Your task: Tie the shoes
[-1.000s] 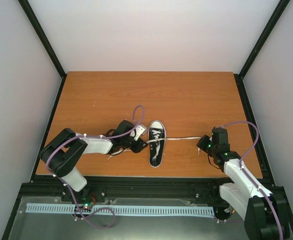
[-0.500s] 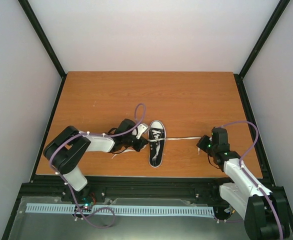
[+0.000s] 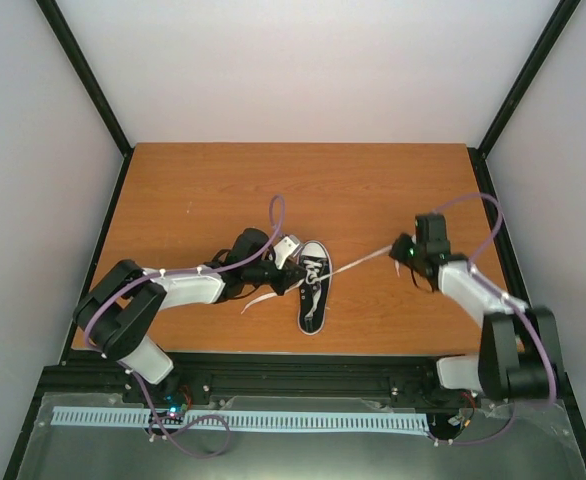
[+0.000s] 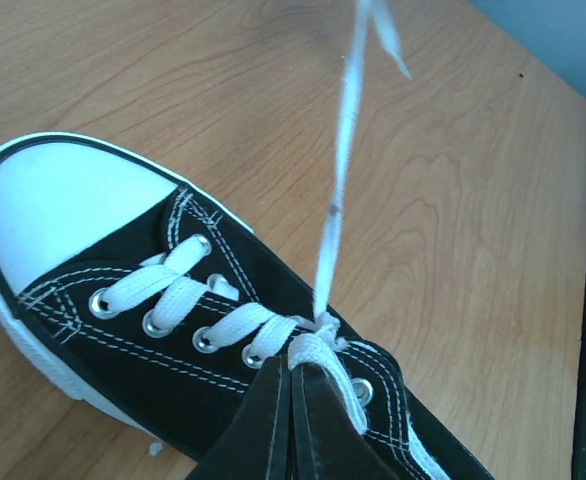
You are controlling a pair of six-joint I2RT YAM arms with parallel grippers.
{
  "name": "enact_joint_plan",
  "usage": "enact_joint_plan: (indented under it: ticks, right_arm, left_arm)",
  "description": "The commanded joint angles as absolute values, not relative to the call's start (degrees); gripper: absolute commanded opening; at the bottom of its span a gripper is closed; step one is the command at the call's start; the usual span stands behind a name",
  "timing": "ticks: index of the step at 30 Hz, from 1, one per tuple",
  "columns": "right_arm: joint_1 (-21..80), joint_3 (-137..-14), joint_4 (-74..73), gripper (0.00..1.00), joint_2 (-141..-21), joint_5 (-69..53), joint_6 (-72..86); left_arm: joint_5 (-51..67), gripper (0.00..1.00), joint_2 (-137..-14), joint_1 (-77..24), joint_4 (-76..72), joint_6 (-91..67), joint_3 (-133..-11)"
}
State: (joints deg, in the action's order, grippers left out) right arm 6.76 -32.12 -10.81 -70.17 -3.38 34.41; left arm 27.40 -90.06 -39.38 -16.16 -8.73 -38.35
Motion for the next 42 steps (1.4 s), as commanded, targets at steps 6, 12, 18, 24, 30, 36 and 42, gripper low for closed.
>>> enact_joint_plan:
  ticks: [6, 12, 18, 24, 30, 36, 42]
  right_arm:
    - [18.04, -61.63, -7.58, 0.03, -97.15, -22.92, 29.81]
    - [21.61, -60.37, -8.04, 0.66, -89.35, -28.60, 30.68]
    - [16.27, -43.88, -3.40, 0.86, -78.03, -29.64, 27.32]
    - [20.98, -34.71, 4.31, 0.80, -74.89, -43.10, 24.64]
    - [24.65, -34.29, 8.60, 0.71, -77.35, -46.02, 25.23]
    - [26.89, -37.78, 9.13, 0.59, -83.56, -46.47, 24.07]
    - [27.51, -39.22, 10.49, 0.51, -86.61, -48.36, 24.05]
  left_arm:
    - [29.78, 0.01, -88.73, -39.73, -20.32, -8.10, -38.05]
    - [29.52, 0.01, -88.32, -39.73, -19.86, -8.46, -38.18]
    - [29.91, 0.01, -88.39, -39.73, -20.35, -9.92, -38.29]
    - [30.16, 0.01, -88.72, -39.73, -19.98, -10.01, -38.67]
    - [30.49, 0.01, -88.82, -39.73, -20.09, -10.11, -38.61]
    - [30.72, 0.01, -88.57, -39.73, -20.14, -10.15, -38.50]
    - [30.55, 0.01, -88.37, -39.73, -20.12, -9.84, -38.40]
